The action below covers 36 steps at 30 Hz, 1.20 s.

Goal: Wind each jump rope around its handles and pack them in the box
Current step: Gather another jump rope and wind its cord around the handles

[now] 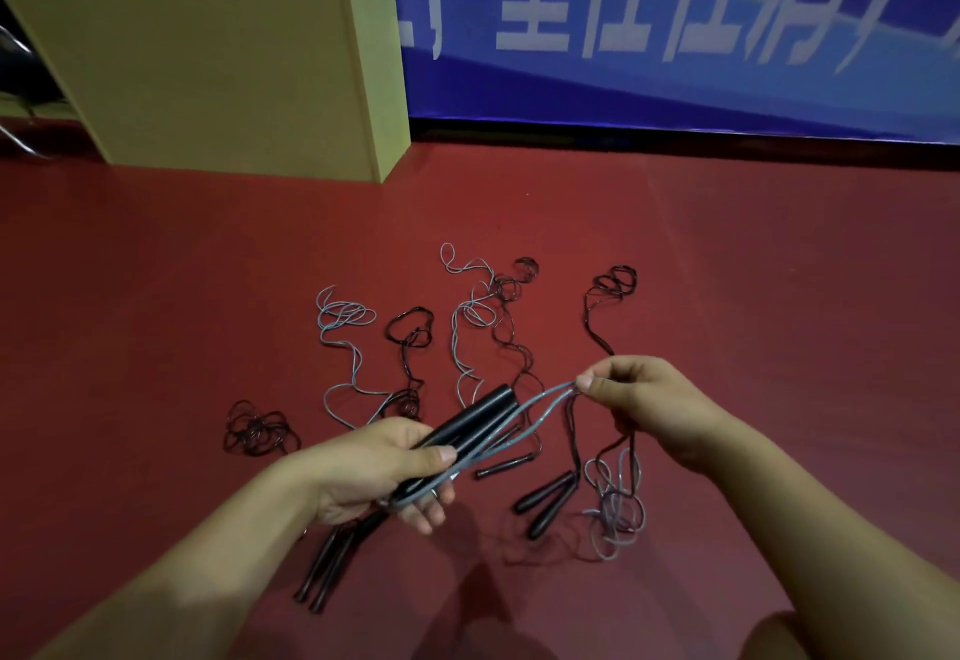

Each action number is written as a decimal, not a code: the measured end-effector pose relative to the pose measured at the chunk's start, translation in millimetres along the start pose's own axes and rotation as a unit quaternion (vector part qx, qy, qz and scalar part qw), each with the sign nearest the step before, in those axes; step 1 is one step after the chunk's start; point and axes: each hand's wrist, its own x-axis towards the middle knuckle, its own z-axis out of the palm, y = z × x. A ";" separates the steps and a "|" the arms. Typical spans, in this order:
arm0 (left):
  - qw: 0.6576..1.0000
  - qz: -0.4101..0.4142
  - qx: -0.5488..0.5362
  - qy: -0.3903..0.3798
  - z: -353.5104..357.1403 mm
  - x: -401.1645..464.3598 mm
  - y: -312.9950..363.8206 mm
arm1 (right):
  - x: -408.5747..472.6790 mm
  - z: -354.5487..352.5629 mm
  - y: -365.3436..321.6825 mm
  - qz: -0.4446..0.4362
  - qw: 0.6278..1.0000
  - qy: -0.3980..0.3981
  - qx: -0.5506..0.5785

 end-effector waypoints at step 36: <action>0.998 -0.032 -0.042 -0.025 13.8 2.2 7.7 | -1.4 11.1 -14.6 -0.060 0.992 0.106 0.030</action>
